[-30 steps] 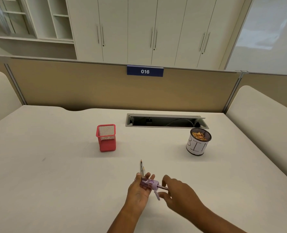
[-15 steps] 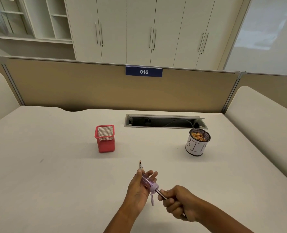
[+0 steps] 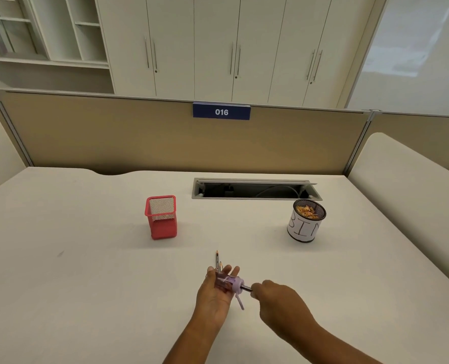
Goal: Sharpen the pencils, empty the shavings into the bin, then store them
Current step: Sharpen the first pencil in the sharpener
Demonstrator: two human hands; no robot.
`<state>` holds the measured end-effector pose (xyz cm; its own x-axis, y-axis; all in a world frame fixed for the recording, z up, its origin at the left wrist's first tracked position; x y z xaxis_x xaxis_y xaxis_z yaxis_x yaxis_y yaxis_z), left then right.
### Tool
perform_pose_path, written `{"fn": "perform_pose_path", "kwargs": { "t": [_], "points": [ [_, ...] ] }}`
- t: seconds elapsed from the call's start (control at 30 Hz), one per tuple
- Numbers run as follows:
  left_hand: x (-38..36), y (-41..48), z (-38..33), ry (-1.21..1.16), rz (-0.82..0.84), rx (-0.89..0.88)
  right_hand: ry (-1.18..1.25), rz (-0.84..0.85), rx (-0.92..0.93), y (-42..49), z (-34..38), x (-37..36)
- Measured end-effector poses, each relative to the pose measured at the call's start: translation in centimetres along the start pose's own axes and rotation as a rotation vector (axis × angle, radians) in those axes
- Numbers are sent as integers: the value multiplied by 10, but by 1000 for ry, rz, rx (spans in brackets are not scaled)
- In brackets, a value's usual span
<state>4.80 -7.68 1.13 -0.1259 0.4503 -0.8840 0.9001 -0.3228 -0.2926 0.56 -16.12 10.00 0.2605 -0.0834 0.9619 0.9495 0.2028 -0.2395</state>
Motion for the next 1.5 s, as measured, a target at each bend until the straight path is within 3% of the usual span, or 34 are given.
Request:
{"fn": "perform_pose_path", "kwargs": {
  "t": [0.07, 0.13, 0.2, 0.27, 0.43, 0.47, 0.57, 0.63, 0.67, 0.73, 0.8, 0.87, 0.9, 0.97, 1.17, 1.23, 1.3, 1.37, 1.5],
  "points": [
    [-2, 1, -2, 49, 28, -9, 727, 190, -176, 5, -30, -24],
    [-3, 1, -4, 75, 60, 3, 1414, 499, -340, -1, -30, -57],
    [-1, 1, -3, 92, 71, 22, 1669, 594, -389, -6, -24, -64],
    [1, 1, -3, 75, 62, 17, 1465, 548, -320, -1, -27, -60],
    [5, 2, -2, -15, 5, -11, 22, -60, 14, 9, -9, -10],
    [5, 2, -2, -24, -3, -11, -159, -155, 43, 5, -3, -5],
    [0, 1, -1, -13, -4, -11, -276, -210, 40, 3, 2, -4],
    [-3, -1, -2, 15, -3, -23, -182, -59, 26, 2, 3, -8],
    [-4, -2, -2, 40, -7, -25, 42, 13, -19, 5, -4, -11],
    [-6, -2, 0, 80, -2, -17, 771, 221, -221, 7, -33, -34],
    [-6, -4, 3, 81, 22, 5, 1473, 543, -407, -4, -30, -66],
    [-5, -5, 5, 98, 35, 25, 1732, 636, -449, -10, -26, -73],
    [-5, -6, 6, 107, 30, 29, 1721, 635, -435, -10, -26, -73],
    [-4, -6, 7, 100, 10, 23, 1455, 552, -369, -7, -29, -65],
    [1, -5, 8, 18, -31, -16, 47, -44, -11, -2, -10, -10],
    [1, -6, 8, 9, -33, -22, -183, -135, 6, -7, -1, -5],
    [-1, -6, 8, 14, -18, -24, -267, -115, 24, -5, 6, -7],
    [-3, -6, 7, 47, -2, -26, 9, 13, 6, 0, 3, -11],
    [-6, -4, 5, 66, 30, 0, 1401, 477, -379, -2, -26, -59]
  ]
}}
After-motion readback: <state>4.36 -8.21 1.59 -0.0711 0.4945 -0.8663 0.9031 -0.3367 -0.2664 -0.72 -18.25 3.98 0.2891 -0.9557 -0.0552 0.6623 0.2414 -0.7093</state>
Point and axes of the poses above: each hand's wrist, its own y-axis towards the middle knuckle, its own x-axis out of the back of the hand, z = x × y, the point moved 9 cm from there along y, towards the middle knuckle, and after that the axes turned 12 degrees about z, right-handed, at the moved point
